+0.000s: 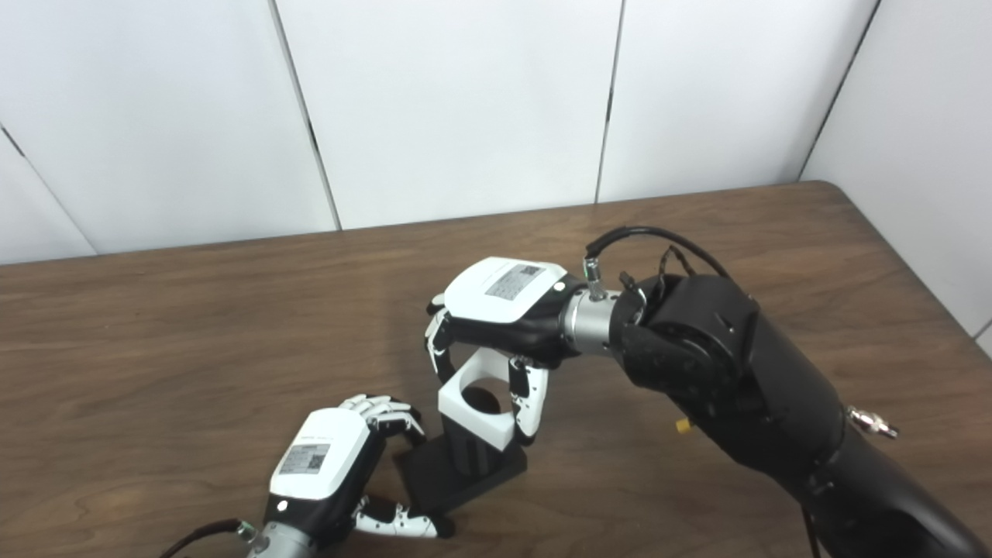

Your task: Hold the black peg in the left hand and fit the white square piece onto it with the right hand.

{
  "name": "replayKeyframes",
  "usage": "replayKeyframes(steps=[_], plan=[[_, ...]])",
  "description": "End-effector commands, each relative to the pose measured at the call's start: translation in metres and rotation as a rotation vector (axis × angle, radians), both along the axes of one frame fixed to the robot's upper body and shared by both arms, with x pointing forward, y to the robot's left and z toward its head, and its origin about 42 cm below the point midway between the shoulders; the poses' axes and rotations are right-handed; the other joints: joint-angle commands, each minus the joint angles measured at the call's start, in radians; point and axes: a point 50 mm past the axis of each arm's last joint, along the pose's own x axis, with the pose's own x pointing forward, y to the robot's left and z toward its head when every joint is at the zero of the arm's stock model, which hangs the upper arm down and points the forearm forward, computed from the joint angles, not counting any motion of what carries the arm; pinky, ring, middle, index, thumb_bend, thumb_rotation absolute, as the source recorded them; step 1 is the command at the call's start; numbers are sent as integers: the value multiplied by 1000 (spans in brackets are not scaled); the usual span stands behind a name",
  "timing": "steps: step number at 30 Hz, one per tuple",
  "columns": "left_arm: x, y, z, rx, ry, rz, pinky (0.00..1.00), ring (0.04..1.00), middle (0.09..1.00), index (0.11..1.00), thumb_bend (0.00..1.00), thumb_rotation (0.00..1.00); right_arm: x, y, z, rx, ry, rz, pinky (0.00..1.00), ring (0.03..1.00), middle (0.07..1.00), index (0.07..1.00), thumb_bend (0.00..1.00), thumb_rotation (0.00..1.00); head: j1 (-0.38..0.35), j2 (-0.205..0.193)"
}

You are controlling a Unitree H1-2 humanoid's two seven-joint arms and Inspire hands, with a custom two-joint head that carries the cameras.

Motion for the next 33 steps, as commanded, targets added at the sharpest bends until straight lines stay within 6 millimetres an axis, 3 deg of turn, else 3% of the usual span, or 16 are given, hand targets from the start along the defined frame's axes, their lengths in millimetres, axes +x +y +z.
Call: replayKeyframes(steps=[1,33], plan=[[-4,-5,-13,58,56,-31,872,827,762,489,515,48,4,1,9,2,-51,12,956,942,820,484,523,132,1,1],[-4,-12,-10,75,54,-34,873,830,766,489,514,50,-9,24,3,-5,-46,96,940,949,812,483,523,129,31,21]])
